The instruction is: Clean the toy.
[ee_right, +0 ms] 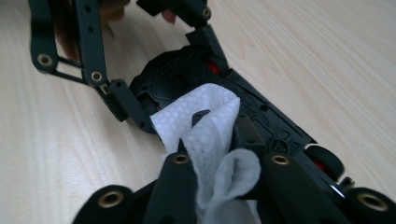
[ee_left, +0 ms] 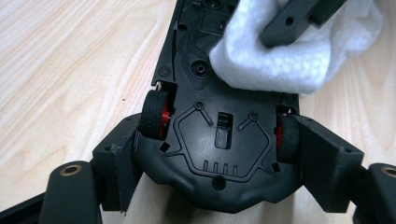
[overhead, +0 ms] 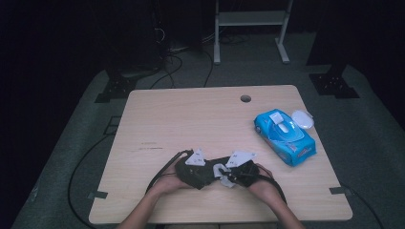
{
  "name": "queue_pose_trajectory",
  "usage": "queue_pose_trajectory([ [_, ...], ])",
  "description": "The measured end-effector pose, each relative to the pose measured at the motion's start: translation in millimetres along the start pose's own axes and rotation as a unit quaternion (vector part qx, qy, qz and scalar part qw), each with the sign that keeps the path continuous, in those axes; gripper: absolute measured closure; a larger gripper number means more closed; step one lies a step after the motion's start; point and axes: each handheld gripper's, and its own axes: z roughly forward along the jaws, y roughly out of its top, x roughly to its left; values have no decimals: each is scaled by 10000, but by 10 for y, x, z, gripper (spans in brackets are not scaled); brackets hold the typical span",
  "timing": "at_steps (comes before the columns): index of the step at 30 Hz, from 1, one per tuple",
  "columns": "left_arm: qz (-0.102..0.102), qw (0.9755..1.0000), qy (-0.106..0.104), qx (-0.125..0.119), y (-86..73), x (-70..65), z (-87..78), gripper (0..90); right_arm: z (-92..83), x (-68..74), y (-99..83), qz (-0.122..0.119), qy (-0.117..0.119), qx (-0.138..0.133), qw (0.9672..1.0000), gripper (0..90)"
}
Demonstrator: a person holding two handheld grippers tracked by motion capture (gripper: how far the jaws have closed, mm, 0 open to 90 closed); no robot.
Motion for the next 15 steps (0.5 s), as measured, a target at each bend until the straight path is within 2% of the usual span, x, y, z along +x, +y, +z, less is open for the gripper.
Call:
queue_pose_trajectory([
  [3,-30,10000,-26,-10,-3,8,-7,239,-3,-5,13,50,-2,44,10000,825],
  [4,-47,10000,-31,-13,-3,8,-8,239,-47,-93,-12,270,-74,84,9996,826],
  [7,-131,9999,-75,-45,-1,14,-5,240,-127,-222,-97,488,-247,51,9985,827],
  [9,-81,9999,-66,-30,8,12,2,240,-152,-236,-112,664,-279,96,9974,830],
  [10,-90,9999,-73,-33,11,10,5,240,-143,-215,-99,660,-305,86,9973,831],
  [11,-121,9999,-85,-51,13,6,10,240,-127,-180,-78,638,-234,60,9977,833],
  [13,-102,9999,-81,-48,21,-2,19,240,-52,-71,-21,632,148,-7,9979,833],
  [15,-36,10000,-43,-9,24,-9,18,240,32,68,34,322,257,12,9992,833],
])
